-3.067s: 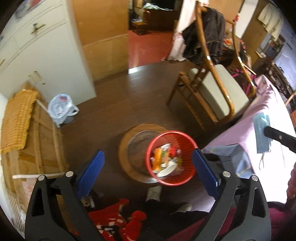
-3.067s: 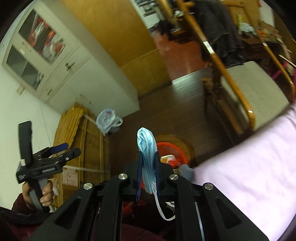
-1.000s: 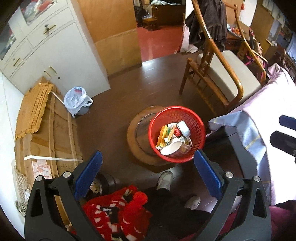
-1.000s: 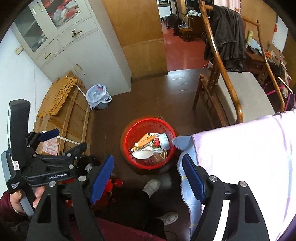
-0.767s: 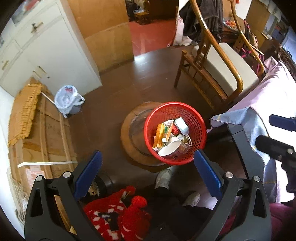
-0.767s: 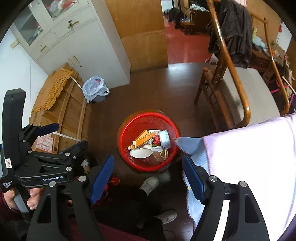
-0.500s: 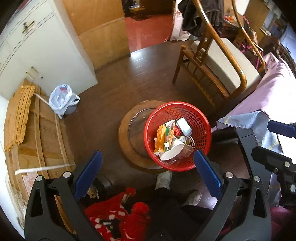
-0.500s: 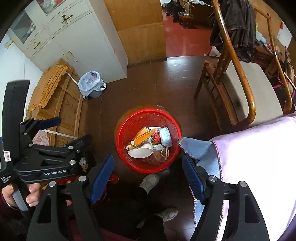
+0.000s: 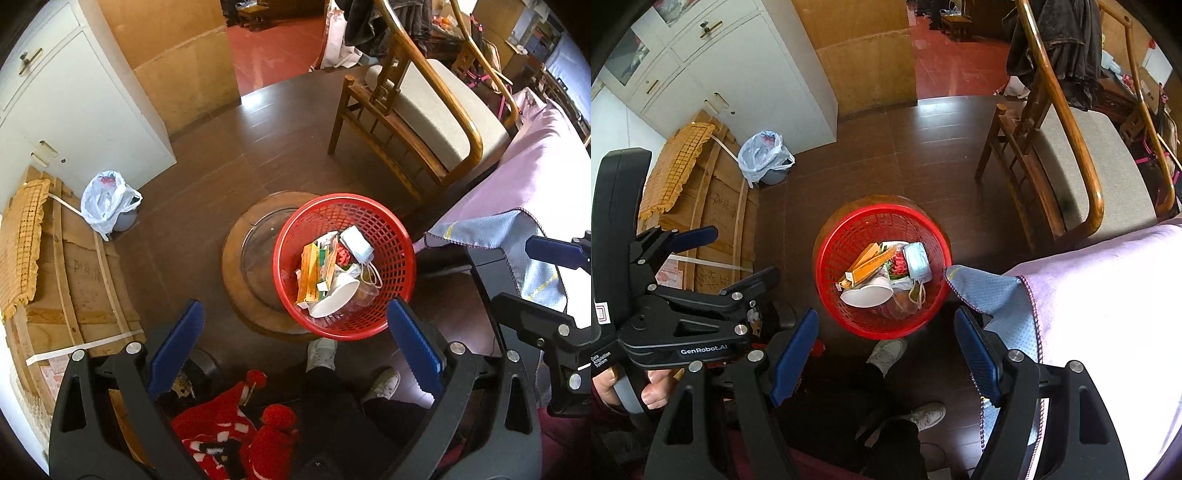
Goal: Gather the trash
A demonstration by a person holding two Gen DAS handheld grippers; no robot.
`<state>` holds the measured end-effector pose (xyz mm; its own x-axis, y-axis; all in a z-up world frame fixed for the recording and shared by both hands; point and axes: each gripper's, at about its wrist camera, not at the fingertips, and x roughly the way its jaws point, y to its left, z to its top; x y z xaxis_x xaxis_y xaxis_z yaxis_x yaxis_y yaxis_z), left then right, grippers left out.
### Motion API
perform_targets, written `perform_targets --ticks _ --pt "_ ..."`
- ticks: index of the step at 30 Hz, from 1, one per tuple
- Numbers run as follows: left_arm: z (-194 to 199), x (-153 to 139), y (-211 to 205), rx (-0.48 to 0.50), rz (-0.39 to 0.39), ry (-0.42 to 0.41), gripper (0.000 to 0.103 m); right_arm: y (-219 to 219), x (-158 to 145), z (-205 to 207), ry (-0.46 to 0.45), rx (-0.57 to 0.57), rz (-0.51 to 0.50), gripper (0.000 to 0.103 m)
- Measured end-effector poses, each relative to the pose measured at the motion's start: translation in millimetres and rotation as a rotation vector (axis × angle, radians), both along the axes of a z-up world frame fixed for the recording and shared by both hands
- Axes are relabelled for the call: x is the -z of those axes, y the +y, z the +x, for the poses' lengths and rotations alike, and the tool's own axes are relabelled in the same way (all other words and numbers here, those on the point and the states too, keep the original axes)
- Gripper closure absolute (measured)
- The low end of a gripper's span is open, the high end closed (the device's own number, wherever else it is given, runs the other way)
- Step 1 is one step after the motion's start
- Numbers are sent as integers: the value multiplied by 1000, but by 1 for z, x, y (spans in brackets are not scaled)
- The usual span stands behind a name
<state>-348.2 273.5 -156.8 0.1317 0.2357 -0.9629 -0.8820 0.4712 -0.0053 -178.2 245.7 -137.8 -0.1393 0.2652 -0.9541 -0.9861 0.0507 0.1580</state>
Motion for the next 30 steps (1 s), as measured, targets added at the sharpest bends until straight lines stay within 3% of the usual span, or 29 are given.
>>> perform_targets --ticks 30 --pt "14 -20 -4 -7 44 9 8 -7 -7 16 -14 -2 47 28"
